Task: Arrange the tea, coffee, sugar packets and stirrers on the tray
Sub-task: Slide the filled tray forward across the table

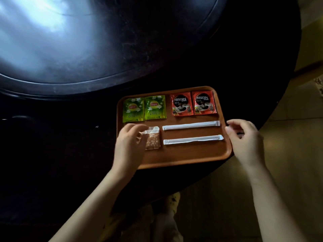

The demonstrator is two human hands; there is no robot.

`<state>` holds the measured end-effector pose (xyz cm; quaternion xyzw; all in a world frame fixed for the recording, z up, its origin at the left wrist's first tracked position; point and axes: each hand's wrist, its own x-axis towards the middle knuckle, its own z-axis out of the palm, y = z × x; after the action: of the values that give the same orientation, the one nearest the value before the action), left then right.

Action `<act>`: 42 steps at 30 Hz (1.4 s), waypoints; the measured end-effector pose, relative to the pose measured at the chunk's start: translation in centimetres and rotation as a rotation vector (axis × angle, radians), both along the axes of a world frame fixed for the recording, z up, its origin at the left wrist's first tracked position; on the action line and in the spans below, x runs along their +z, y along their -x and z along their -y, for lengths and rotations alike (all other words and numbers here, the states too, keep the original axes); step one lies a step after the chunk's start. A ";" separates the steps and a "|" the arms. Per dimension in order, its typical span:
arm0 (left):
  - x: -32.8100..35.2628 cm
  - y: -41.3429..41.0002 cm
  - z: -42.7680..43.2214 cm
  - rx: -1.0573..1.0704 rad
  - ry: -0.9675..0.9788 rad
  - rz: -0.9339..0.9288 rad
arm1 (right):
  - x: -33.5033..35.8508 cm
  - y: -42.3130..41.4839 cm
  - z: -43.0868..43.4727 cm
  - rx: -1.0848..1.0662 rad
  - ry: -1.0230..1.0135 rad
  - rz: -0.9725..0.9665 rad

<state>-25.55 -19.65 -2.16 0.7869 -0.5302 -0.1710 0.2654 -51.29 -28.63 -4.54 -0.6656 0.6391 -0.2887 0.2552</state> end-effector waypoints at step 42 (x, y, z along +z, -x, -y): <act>3.4 -7.6 -2.8 0.363 -0.208 -0.418 | 7.6 0.3 0.0 0.030 -0.400 0.134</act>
<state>-17.93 -16.85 1.26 0.8395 -0.2945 -0.3324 0.3131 -51.59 -28.65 3.03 -0.5906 0.6554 -0.1959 0.4282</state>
